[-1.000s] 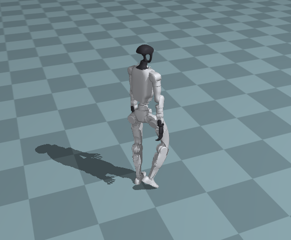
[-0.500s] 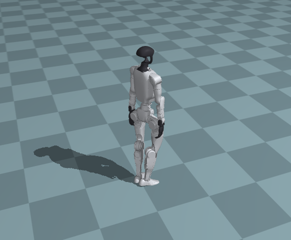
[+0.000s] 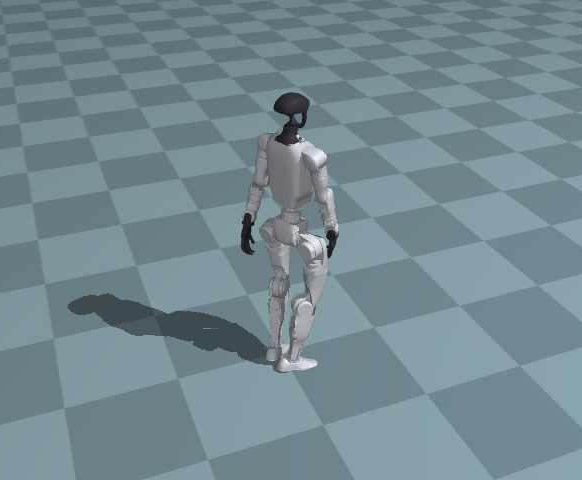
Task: In place motions
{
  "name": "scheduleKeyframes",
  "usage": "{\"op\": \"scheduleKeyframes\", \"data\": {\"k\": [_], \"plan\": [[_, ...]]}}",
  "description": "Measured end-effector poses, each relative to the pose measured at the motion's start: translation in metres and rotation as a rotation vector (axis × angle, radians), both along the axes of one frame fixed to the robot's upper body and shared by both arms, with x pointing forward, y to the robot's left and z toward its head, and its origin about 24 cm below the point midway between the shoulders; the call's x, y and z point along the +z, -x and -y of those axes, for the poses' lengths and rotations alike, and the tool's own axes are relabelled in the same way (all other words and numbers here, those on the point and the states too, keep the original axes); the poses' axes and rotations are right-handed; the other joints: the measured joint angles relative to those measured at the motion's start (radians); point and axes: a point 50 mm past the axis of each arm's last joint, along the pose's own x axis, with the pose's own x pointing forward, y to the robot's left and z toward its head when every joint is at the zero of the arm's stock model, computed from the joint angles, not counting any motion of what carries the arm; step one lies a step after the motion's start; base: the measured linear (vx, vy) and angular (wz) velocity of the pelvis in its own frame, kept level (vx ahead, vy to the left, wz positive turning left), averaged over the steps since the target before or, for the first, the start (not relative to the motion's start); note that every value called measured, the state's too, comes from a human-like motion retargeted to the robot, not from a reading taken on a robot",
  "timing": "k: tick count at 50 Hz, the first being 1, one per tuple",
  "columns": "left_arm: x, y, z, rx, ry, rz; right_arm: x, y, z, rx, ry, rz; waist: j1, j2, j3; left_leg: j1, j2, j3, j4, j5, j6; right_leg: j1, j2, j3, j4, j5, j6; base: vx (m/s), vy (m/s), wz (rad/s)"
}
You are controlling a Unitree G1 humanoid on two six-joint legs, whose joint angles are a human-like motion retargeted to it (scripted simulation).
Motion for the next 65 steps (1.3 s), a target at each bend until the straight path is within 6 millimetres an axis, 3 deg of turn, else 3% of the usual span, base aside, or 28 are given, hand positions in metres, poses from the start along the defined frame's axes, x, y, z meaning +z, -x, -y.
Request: {"op": "scheduleKeyframes", "data": {"k": [2,4,5,7,9,11,12,15,18,20,23,26,28,30,32,34,35,38,40,43,47,51,55,58,60,62,63,65], "plan": [[-0.007,-0.029,0.0,-0.106,-0.012,0.058,-0.009,0.047,0.022,-0.074,0.045,-0.177,-0.027,0.028,0.002,0.142,-0.015,0.078,-0.227,-0.127,0.035,-0.001,0.032,-0.03,0.067,-0.012,-0.003,0.36,-0.21,0.52],[-0.013,-0.071,0.004,-0.22,-0.012,0.162,-0.012,0.091,0.042,-0.152,0.091,-0.323,-0.103,0.061,-0.02,0.168,-0.034,0.032,-0.365,-0.079,0.071,-0.079,0.008,-0.099,0.227,0.08,0.007,0.15,-0.17,1.3],[-0.015,-0.099,0.007,-0.27,0.002,0.235,-0.011,0.108,0.052,-0.191,0.119,-0.379,-0.147,0.076,-0.033,0.14,-0.024,-0.039,-0.39,-0.05,0.056,-0.161,-0.038,-0.134,0.366,0.165,0.015,-0.27,-0.11,0.31],[-0.012,-0.174,0.012,-0.362,0.039,0.456,-0.009,0.126,0.069,-0.324,0.169,-0.434,-0.099,0.064,0.021,0.098,-0.015,0.011,-0.396,-0.026,0.065,-0.36,-0.134,-0.021,0.686,0.297,0.041,-0.44,-0.11,-0.35],[0.002,-0.241,0.023,-0.424,0.075,0.689,-0.004,0.151,0.084,-0.464,0.22,-0.499,-0.164,0.048,0.075,0.101,-0.05,-0.039,-0.414,-0.01,0.085,-0.515,-0.217,0.046,0.937,0.268,0.064,-0.34,-0.03,0.79],[0.024,-0.294,0.033,-0.467,0.102,0.896,0.004,0.182,0.097,-0.58,0.256,-0.605,-0.209,0.054,0.092,0.091,-0.061,-0.07,-0.416,-0.008,0.099,-0.642,-0.283,0.064,1.121,0.212,0.078,-0.13,0.01,0.79],[0.033,-0.312,0.038,-0.482,0.102,0.978,0.009,0.2,0.102,-0.628,0.276,-0.669,-0.234,0.059,0.09,0.083,-0.067,-0.088,-0.416,-0.007,0.108,-0.697,-0.301,0.074,1.185,0.192,0.085,0.04,-0.01,0.7],[0.051,-0.34,0.052,-0.503,0.048,1.12,0.027,0.252,0.109,-0.749,0.378,-0.83,-0.237,0.071,0.052,0.043,-0.058,-0.088,-0.403,-0.001,0.114,-0.812,-0.303,0.099,1.274,0.153,0.074,0.11,-0.03,0.06],[0.062,-0.355,0.061,-0.529,0.033,1.187,0.034,0.273,0.106,-0.831,0.415,-0.852,-0.217,0.078,0.049,0.041,-0.055,-0.094,-0.399,-0.004,0.117,-0.778,-0.331,0.066,1.263,0.14,0.053,0.0,0.0,0.0],[0.061,-0.355,0.061,-0.546,0.044,1.18,0.033,0.273,0.102,-0.833,0.404,-0.848,-0.198,0.07,0.061,0.059,-0.049,-0.08,-0.398,-0.007,0.111,-0.704,-0.319,0.062,1.204,0.145,0.05,0.01,0.05,-0.34],[0.043,-0.329,0.055,-0.554,0.075,1.075,0.028,0.264,0.096,-0.81,0.366,-0.843,-0.132,0.061,0.048,0.094,-0.042,-0.025,-0.409,-0.014,0.095,-0.547,-0.259,0.066,1.033,0.156,0.033,0.07,0.16,-0.83],[0.016,-0.277,0.047,-0.514,0.096,0.904,0.019,0.242,0.089,-0.766,0.316,-0.811,-0.075,0.066,0.001,0.107,-0.032,0.017,-0.404,-0.033,0.07,-0.366,-0.171,0.068,0.765,0.164,0.041,0.12,0.18,-0.68],[-0.002,-0.229,0.043,-0.463,0.105,0.757,0.01,0.219,0.082,-0.72,0.279,-0.764,-0.056,0.073,-0.025,0.106,-0.022,0.03,-0.371,-0.056,0.056,-0.226,-0.111,0.059,0.523,0.114,0.106,0.0,0.26,-0.13],[-0.015,-0.171,0.034,-0.384,0.091,0.588,0.001,0.186,0.075,-0.646,0.263,-0.675,-0.063,0.079,-0.032,0.097,-0.009,0.064,-0.275,-0.088,0.067,-0.064,-0.064,-0.039,0.267,-0.04,0.11,-0.11,0.33,0.24],[-0.019,-0.113,0.02,-0.287,0.051,0.41,-0.007,0.139,0.065,-0.554,0.248,-0.528,-0.043,0.034,-0.025,-0.019,0.012,0.086,0.0,0.021,0.088,0.0,-0.055,-0.036,0.093,-0.072,0.039,-0.18,0.25,-0.4],[-0.015,-0.065,0.004,-0.186,-0.003,0.246,-0.009,0.076,0.046,-0.457,0.171,-0.365,0.02,-0.007,0.001,-0.202,0.125,0.146,0.363,0.16,0.145,-0.02,-0.074,0.03,0.08,-0.047,0.025,-0.39,0.07,-1.3],[-0.012,-0.048,-0.002,-0.137,-0.028,0.181,-0.006,0.039,0.035,-0.41,0.114,-0.279,0.052,-0.012,0.034,-0.304,0.191,0.138,0.534,0.181,0.198,-0.041,-0.081,0.059,0.109,-0.046,0.024,-0.62,0.06,-0.95],[0.0,0.002,0.004,0.016,-0.029,0.007,0.022,-0.06,-0.014,-0.278,-0.106,-0.017,0.11,-0.013,0.168,-0.489,0.276,0.075,0.863,0.072,0.189,-0.015,-0.052,0.1,0.079,-0.001,-0.017,-0.56,0.1,-0.98],[0.01,0.035,0.008,0.082,-0.012,-0.099,0.05,-0.105,-0.046,-0.194,-0.264,0.139,0.175,-0.035,0.222,-0.591,0.333,0.089,1.029,-0.006,0.183,-0.004,-0.047,0.157,0.068,0.014,-0.042,-0.31,0.1,-1.44],[0.023,0.07,0.017,0.107,-0.009,-0.177,0.089,-0.148,-0.073,-0.091,-0.409,0.35,0.231,-0.075,0.212,-0.75,0.276,0.061,1.13,-0.045,0.144,-0.033,-0.085,0.21,0.063,0.031,-0.041,-0.11,0.09,-0.78],[0.033,0.091,0.027,0.162,-0.005,-0.216,0.123,-0.175,-0.089,0.093,-0.399,0.562,0.241,-0.089,0.164,-0.793,0.288,0.089,1.141,-0.082,0.147,-0.068,-0.088,0.231,0.043,0.046,-0.043,0.0,0.01,-0.17],[0.025,0.075,0.023,0.143,-0.008,-0.188,0.115,-0.171,-0.08,0.139,-0.305,0.58,0.192,-0.052,0.125,-0.65,0.247,0.063,0.999,-0.064,0.138,-0.04,-0.058,0.171,0.004,0.046,-0.024,0.1,-0.05,0.63],[0.009,0.037,0.016,0.045,0.005,-0.067,0.067,-0.121,-0.06,0.111,-0.257,0.352,0.113,-0.033,0.04,-0.385,0.149,0.06,0.648,-0.029,0.106,-0.035,-0.047,0.114,-0.008,0.026,0.006,0.31,-0.13,0.72],[-0.004,-0.006,0.008,-0.078,-0.005,0.039,0.024,-0.056,-0.028,0.048,-0.158,0.12,0.054,-0.009,-0.001,-0.122,0.053,0.024,0.218,0.052,0.059,-0.033,-0.027,0.071,0.035,-0.012,0.013,0.36,-0.22,0.61],[-0.011,-0.043,0.001,-0.18,-0.024,0.125,0.002,-0.004,0.001,-0.021,-0.055,-0.043,0.019,0.025,0.007,0.072,0.019,0.029,-0.087,-0.084,0.015,-0.019,0.01,0.032,0.091,-0.026,0.009,0.34,-0.24,0.63],[-0.015,-0.086,0.0,-0.281,-0.016,0.227,-0.01,0.055,0.037,-0.113,0.064,-0.232,-0.023,0.058,0.004,0.166,-0.009,0.061,-0.262,-0.147,0.081,-0.037,0.019,-0.015,0.198,0.073,0.021,0.34,-0.23,0.89],[-0.016,-0.115,0.002,-0.322,0.001,0.293,-0.011,0.083,0.053,-0.16,0.119,-0.329,-0.055,0.082,-0.01,0.157,-0.01,0.008,-0.313,-0.121,0.082,-0.1,0.0,-0.048,0.314,0.18,0.032,0.06,-0.2,0.69],[-0.009,-0.189,0.009,-0.409,0.027,0.483,-0.006,0.123,0.077,-0.302,0.197,-0.473,-0.04,0.083,0.027,0.106,0.021,-0.002,-0.317,-0.098,0.056,-0.318,-0.133,-0.02,0.696,0.351,0.024,-0.3,-0.11,0.28]]}}
